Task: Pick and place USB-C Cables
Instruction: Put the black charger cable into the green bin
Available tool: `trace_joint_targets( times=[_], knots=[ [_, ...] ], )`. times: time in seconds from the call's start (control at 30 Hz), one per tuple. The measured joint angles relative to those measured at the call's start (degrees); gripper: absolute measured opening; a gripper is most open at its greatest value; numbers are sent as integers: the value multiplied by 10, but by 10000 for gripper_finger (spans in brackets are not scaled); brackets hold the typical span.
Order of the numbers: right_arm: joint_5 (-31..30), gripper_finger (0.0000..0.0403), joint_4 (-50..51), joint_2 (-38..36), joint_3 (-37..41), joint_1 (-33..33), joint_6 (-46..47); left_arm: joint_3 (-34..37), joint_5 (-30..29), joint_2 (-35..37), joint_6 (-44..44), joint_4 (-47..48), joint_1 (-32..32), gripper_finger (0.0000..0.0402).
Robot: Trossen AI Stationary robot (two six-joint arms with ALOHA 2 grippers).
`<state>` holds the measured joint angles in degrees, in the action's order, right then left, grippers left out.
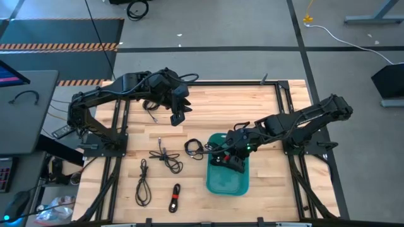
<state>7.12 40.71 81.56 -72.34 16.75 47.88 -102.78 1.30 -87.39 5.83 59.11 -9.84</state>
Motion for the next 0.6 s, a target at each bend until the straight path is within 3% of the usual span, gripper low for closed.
trace_joint_targets(
  times=[0.3,0.6],
  knots=[
    [19,45,6,0,0,4,-37,0,0,0,0,0,0,130],
    [35,45,114,0,0,8,-83,0,0,0,0,0,0,130]
  ],
)
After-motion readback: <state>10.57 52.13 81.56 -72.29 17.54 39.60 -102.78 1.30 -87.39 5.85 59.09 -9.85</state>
